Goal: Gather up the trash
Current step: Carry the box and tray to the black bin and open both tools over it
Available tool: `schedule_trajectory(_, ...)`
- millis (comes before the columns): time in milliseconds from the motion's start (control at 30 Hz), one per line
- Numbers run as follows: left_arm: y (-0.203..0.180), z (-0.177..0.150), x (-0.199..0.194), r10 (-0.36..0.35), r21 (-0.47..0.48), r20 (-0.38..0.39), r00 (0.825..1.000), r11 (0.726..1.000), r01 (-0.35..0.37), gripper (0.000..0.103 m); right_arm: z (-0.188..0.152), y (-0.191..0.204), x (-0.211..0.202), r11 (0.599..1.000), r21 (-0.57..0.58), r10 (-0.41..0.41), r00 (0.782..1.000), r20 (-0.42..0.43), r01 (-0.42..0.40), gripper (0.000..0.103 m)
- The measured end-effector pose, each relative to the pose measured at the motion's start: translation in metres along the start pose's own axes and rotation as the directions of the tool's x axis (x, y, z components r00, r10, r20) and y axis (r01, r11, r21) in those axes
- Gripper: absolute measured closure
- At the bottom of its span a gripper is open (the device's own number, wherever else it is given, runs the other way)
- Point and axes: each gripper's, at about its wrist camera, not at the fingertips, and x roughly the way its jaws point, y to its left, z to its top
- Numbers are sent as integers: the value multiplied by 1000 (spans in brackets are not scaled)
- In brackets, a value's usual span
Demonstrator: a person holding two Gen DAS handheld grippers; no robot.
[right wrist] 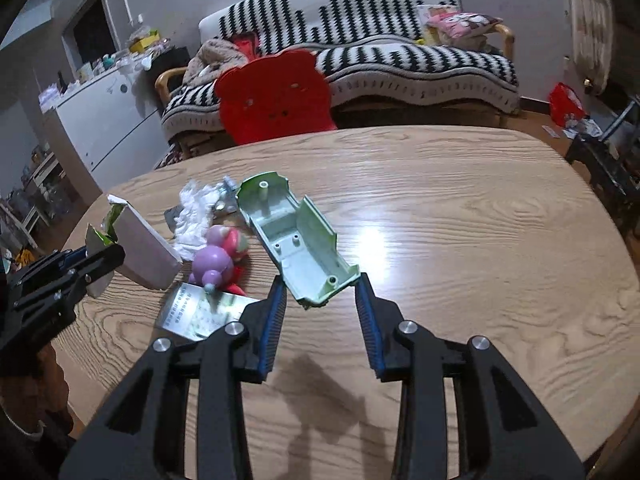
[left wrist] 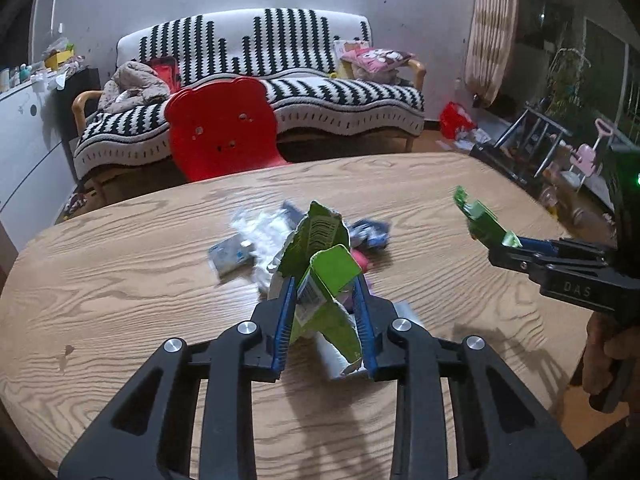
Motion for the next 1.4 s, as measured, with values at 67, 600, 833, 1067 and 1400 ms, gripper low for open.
schedule_trajectory(67, -12, 1, 0, -15, 3, 5, 1000, 1000, 15, 75, -5, -17, -19, 1000, 11, -21, 1000, 16, 21, 67)
schedule_trajectory(600, -182, 16, 3, -277, 94, 25, 961, 957, 273, 77, -84, -179, -145, 957, 232, -195, 979, 62, 176, 67)
schedule_trajectory(833, -287, -9, 4, -436, 190, -35, 899, 880, 435, 77, -133, -245, -198, 906, 342, -286, 956, 63, 249, 67)
schedule_trajectory(1067, -394, -48, 12, -546, 259, -148, 825, 783, 565, 77, -194, -305, -233, 841, 451, -335, 942, -2, 300, 67)
schedule_trajectory(1400, -480, -91, 21, -580, 343, -235, 780, 701, 625, 77, -248, -348, -254, 784, 517, -356, 931, -79, 344, 67)
